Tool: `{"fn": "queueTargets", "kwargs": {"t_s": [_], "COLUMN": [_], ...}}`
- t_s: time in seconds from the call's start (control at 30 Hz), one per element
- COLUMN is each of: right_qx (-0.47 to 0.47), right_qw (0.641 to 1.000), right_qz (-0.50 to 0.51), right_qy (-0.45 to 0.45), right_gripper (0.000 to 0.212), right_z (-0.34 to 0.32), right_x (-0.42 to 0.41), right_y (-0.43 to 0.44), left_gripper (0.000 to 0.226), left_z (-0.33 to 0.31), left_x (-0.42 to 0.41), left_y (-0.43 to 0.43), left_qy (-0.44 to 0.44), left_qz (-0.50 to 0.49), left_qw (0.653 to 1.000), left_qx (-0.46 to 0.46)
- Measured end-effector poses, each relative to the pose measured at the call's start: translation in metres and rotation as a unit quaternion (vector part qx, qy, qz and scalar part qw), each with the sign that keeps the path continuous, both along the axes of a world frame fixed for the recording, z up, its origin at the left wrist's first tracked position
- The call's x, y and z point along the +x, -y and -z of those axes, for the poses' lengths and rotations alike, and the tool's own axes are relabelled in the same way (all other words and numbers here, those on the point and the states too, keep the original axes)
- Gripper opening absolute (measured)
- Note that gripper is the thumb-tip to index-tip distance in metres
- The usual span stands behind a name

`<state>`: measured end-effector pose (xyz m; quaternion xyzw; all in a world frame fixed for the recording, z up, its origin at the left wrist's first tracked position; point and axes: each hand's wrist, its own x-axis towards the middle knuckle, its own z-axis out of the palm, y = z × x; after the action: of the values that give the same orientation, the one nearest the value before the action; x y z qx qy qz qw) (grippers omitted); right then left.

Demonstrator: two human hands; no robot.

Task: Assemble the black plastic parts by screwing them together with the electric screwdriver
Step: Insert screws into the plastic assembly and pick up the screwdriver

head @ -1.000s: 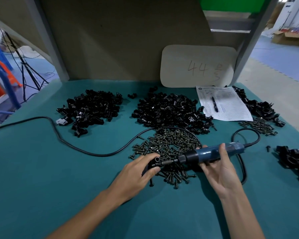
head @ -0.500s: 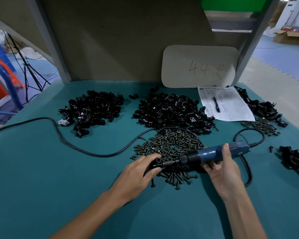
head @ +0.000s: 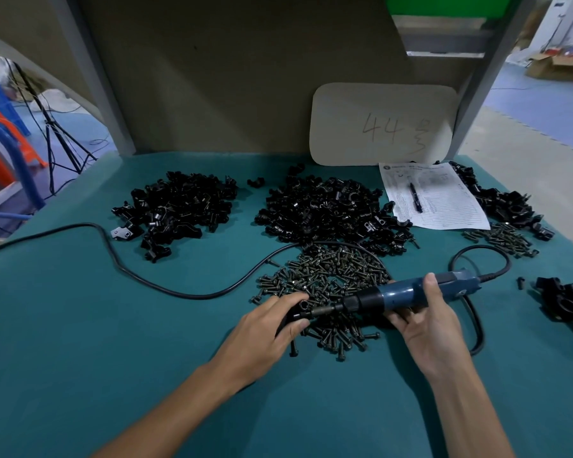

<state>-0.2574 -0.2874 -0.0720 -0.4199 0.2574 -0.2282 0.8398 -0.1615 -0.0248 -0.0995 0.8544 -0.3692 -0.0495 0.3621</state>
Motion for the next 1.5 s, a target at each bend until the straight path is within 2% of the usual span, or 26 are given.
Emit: {"fn": "queueTargets", "kwargs": {"t_s": [0.13,0.5,0.93,1.5], "right_qx": [0.001,0.006,0.008,0.007], "right_qw": [1.0,1.0,1.0,1.0], "right_qz": [0.002,0.0,-0.003,-0.008], "right_qy": [-0.001,0.002,-0.002,-0.011], "right_gripper": [0.052,0.036,0.048,0.046], "right_z": [-0.0013,-0.0048,-0.0048,-0.0049], "right_x": [-0.0004,-0.002,-0.0016,-0.0019], "right_y": [-0.0005,-0.0037,-0.0039,-0.0043], "left_gripper": [0.044,0.045,0.047,0.048], "left_z": [-0.0004,-0.0021,-0.0022,-0.0054], "left_x": [0.0,-0.0017,-0.0016,-0.0026], "left_y": [-0.0002,0.0,0.0007,0.0004], "left_qy": [0.001,-0.003,0.009,0.008], "left_qz": [0.002,0.005,0.007,0.014], "left_qw": [1.0,1.0,1.0,1.0], "left_qx": [0.003,0.008,0.018,0.025]}}
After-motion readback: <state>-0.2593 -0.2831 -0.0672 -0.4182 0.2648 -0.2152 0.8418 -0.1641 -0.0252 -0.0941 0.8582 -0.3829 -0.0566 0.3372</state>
